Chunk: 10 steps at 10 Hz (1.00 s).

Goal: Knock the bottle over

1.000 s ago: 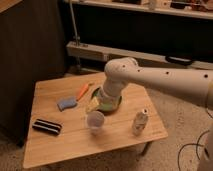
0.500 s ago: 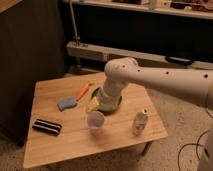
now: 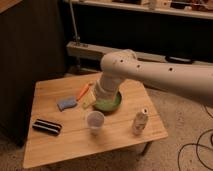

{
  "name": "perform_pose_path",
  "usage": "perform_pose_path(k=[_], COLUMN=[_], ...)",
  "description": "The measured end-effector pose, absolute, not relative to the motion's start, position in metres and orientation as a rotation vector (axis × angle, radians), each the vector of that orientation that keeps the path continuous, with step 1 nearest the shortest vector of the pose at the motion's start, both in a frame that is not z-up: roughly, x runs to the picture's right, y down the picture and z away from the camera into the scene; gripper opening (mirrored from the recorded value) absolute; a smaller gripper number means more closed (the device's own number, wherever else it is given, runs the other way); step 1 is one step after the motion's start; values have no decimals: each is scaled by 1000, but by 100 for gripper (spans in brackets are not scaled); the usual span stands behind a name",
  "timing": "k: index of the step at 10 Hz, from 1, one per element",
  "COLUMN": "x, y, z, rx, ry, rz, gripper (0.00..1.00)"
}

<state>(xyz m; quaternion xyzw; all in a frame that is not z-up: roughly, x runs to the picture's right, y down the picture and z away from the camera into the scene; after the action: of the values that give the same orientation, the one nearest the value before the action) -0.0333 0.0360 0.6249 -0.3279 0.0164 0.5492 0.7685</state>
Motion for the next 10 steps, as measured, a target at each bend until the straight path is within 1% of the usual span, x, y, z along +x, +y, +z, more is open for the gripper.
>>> perform_pose_path(k=[1,2,3,4,5,7,8,10], x=[-30,-23,-15,-1,20,49,59,57], y=[26,9,2,-3,-5,-3,-1,-1], z=[607,571,548,524,497,472,466,466], rx=[-691,-645,-608,-569,-529,-478,-459,-460], ry=[16,-24,-53,-83,-116,-139,-135,-136], rz=[1195,1213,1235,1269,1317,1398,1434,1435], gripper=[80,78,73,63,51,33,26,26])
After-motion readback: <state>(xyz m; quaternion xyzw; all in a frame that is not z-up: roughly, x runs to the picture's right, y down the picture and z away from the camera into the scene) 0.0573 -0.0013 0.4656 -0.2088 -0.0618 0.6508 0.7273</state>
